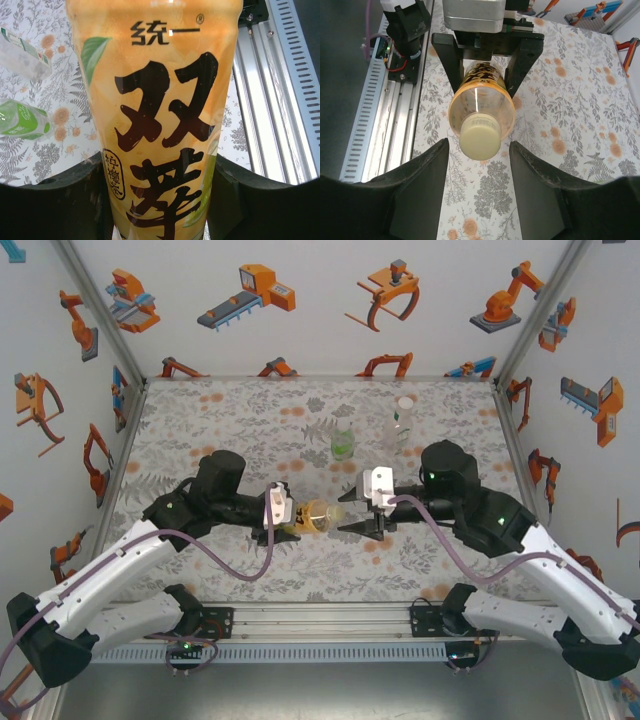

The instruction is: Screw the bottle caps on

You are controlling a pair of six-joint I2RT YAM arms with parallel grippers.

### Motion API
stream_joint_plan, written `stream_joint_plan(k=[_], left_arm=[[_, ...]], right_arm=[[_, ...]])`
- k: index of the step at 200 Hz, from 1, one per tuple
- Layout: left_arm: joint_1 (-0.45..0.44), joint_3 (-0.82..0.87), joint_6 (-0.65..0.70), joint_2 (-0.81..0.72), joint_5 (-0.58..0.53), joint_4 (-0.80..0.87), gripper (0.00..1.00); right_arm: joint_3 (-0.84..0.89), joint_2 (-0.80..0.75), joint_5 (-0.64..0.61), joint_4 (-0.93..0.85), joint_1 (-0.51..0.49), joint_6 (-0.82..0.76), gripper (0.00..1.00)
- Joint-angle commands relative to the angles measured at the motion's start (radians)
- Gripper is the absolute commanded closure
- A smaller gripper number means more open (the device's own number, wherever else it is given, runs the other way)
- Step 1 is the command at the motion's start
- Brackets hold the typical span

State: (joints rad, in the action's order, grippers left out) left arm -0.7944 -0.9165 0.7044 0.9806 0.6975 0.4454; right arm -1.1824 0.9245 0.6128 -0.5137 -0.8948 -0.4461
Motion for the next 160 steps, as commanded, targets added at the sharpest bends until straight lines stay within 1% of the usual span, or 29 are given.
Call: stream_joint_plan(k=[1, 14, 46, 95, 122, 140, 160], left_arm=[[-0.007, -0.032, 0.023, 0.005, 0.038, 0.025, 1.0], [-0.007, -0.034, 0.023, 0.006, 0.038, 0.029, 1.0], [-0.007, -0.037, 0.022, 0.011, 0.026, 0.031, 1.0], [-0.007, -0.039, 0.023, 0.009, 0.025, 0.036, 1.0], [-0.006, -0.039, 0.023, 0.011, 0.02, 0.036, 1.0], [-0.007, -0.039, 0.021, 0.011, 0.011, 0.036, 1.0], [-0.006, -0.04, 0.019, 0.005, -0.012, 0.036, 1.0]], right_arm=[[-0.031, -0.002, 0.002, 0.009, -0.006, -0.022, 0.53], [-0.029, 0.001, 0.005, 0.016, -0.006, -0.022, 0.55], [-0.03, 0.012, 0.034, 0.039, -0.006, -0.02, 0.56], [-0.028, 0.022, 0.031, 0.046, -0.006, -0.02, 0.58], [-0.024, 0.018, 0.027, 0.046, -0.006, -0.019, 0.66], [-0.016, 0.012, 0.013, 0.055, -0.005, -0.006, 0.77], [0.008, -0.004, -0.021, 0.085, -0.006, 0.039, 0.84]])
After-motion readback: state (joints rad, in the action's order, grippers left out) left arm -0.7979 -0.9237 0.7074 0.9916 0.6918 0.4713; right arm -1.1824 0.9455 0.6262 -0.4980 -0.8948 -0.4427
